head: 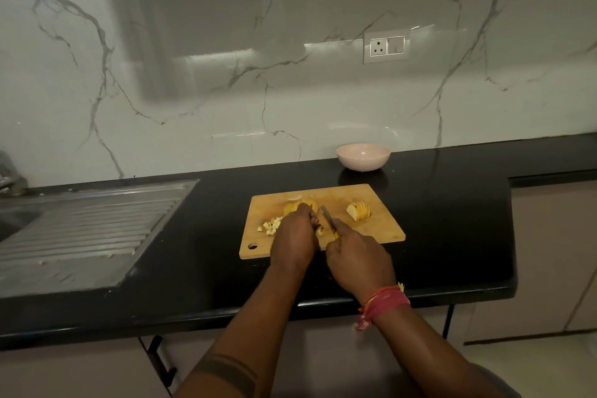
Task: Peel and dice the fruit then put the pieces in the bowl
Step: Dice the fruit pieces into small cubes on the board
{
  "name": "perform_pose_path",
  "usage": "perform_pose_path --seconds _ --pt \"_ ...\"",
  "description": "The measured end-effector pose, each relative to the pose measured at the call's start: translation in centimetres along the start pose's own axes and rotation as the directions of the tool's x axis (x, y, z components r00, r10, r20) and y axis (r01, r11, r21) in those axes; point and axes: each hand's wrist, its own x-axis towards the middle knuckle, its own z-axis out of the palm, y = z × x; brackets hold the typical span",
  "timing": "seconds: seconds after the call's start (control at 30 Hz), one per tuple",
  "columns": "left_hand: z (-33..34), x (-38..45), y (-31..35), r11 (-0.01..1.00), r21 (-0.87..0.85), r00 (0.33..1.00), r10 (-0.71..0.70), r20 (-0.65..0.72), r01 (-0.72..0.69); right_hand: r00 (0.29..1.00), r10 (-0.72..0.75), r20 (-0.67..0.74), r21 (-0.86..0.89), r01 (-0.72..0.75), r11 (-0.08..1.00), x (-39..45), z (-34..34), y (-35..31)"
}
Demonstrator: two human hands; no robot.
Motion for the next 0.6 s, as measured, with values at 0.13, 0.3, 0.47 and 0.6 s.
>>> perform_pose_path --seconds 0.13,0.3,0.47,0.6 --pt "-0.1 -0.4 -0.2 0.998 -0.056 0.999 0.031 -0.022 -0.032 1.0 -0.004 0.0 0.019 0.004 1.0 0.0 -0.1 0.1" --pt "0.2 -0.4 -0.5 0.983 0.077 0.985 0.159 0.065 -0.164 1.0 0.003 0.017 0.052 -0.004 0.999 0.0 -0.3 0.2" --pt "-0.2 0.6 0.1 0.998 -0.005 0.996 0.065 0.055 -0.065 1.0 0.01 0.024 0.078 -0.012 0.997 0.2 -0.4 0.2" --pt "-0.2 1.5 0.9 0.995 -0.052 0.995 -0.088 0.05 0.09 0.999 0.025 0.022 0.074 -0.027 0.997 0.2 -0.6 0.2"
